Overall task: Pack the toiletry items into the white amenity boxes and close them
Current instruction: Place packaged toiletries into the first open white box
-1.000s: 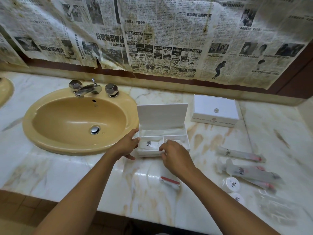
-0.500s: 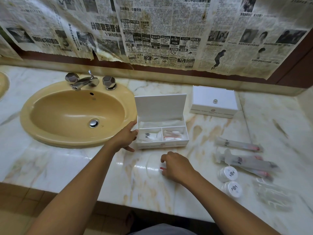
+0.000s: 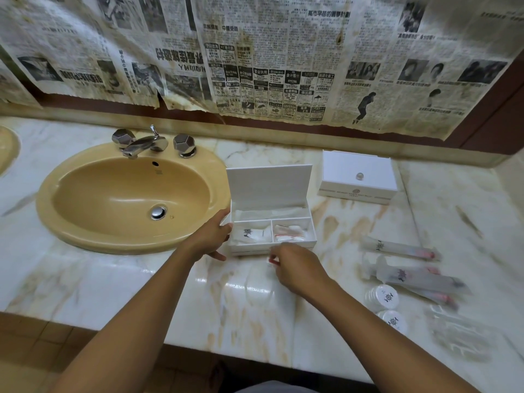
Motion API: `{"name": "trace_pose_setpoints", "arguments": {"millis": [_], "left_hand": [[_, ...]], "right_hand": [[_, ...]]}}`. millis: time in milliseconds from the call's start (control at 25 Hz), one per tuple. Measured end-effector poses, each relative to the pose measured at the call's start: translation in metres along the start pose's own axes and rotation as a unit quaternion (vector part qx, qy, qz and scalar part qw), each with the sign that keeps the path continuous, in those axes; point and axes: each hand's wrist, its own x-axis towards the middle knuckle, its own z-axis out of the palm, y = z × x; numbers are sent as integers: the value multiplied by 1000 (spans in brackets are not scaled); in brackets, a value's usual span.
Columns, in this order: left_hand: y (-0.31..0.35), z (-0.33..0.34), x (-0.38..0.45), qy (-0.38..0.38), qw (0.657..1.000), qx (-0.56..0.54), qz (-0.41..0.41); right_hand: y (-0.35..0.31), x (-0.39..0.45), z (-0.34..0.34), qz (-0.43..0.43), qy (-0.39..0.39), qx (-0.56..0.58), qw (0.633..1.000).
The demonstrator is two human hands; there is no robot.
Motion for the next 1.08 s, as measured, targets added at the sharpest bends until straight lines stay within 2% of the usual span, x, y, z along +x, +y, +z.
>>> {"name": "trace_pose_setpoints", "arguments": {"millis": [120, 280, 520, 800, 960, 1080], "left_hand": [[0, 0, -1, 0, 1000, 0, 0], [0, 0, -2, 5, 1000, 5, -1], [1, 0, -3, 7, 1000, 8, 2], [-1, -2, -1, -1, 1000, 3, 0], [-2, -1, 1, 1, 1000, 2, 1], [-3, -1, 1, 2, 1000, 1, 1]], "right_hand": [[-2, 16, -25, -18, 76, 9, 997], [4, 36, -42, -12, 114, -23, 993], [17, 48, -25, 20, 47, -71, 996], [22, 55, -20, 82, 12, -28, 996], [20, 57, -23, 77, 27, 5, 997], [20, 58, -18, 82, 1, 21, 996]]}}
